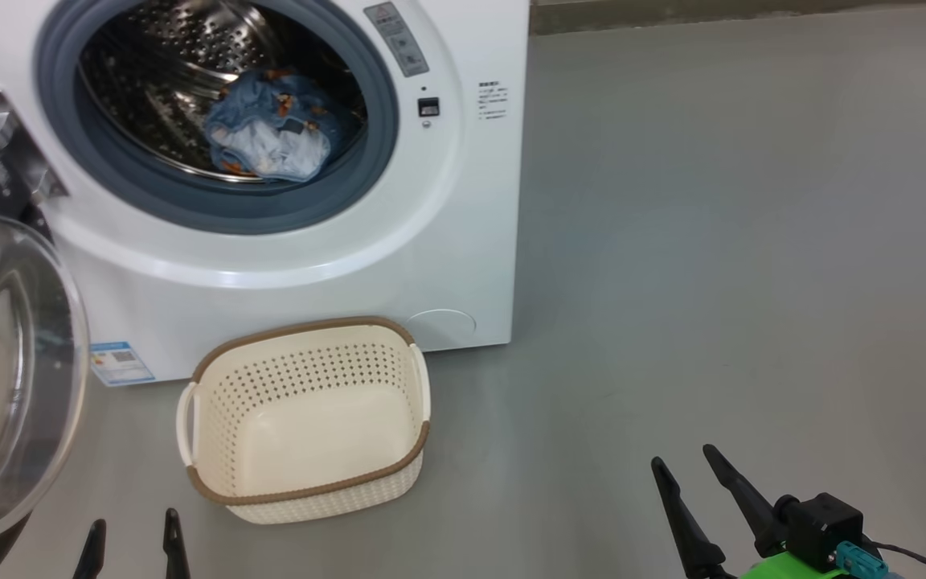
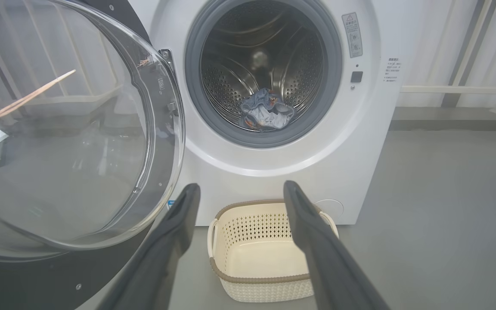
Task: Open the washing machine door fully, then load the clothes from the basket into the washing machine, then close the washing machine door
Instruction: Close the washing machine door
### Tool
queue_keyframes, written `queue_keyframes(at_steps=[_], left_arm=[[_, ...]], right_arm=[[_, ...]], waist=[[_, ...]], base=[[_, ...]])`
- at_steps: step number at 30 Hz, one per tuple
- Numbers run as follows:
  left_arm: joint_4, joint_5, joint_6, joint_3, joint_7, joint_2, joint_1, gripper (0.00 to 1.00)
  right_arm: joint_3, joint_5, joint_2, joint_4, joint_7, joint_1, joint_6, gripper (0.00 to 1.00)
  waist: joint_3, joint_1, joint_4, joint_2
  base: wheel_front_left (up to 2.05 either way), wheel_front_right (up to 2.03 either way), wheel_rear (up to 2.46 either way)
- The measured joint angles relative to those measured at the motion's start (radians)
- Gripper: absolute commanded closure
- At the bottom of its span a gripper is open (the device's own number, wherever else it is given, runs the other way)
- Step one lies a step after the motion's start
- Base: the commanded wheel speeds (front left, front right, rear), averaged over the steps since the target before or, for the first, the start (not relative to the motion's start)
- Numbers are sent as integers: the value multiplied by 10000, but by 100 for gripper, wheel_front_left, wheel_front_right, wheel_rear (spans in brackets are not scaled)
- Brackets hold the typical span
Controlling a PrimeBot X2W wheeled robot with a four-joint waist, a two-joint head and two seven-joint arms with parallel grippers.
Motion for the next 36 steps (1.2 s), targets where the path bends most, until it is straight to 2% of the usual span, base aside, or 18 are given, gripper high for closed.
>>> queue_keyframes(at_steps=[9, 26, 31, 36], left_arm=[[-21, -205, 261, 10, 0, 0, 5, 0], [71, -307, 453, 44, 0, -2, 41, 0], [128, -888, 677, 44, 0, -2, 54, 0], [123, -1011, 849, 84, 0, -2, 58, 0]], right_arm=[[-75, -90, -4, -77, 0, 2, 0, 0], [71, -257, -12, -155, 0, 22, 0, 0], [90, -320, -15, -159, 0, 22, 0, 0], [84, -362, -17, -167, 0, 22, 0, 0]], waist=[[-39, 0, 571, 0], [-193, 0, 2502, 0], [-183, 0, 3100, 0], [-158, 0, 3729, 0]], base=[[0, 0, 0], [0, 0, 0], [0, 0, 0], [0, 0, 0]])
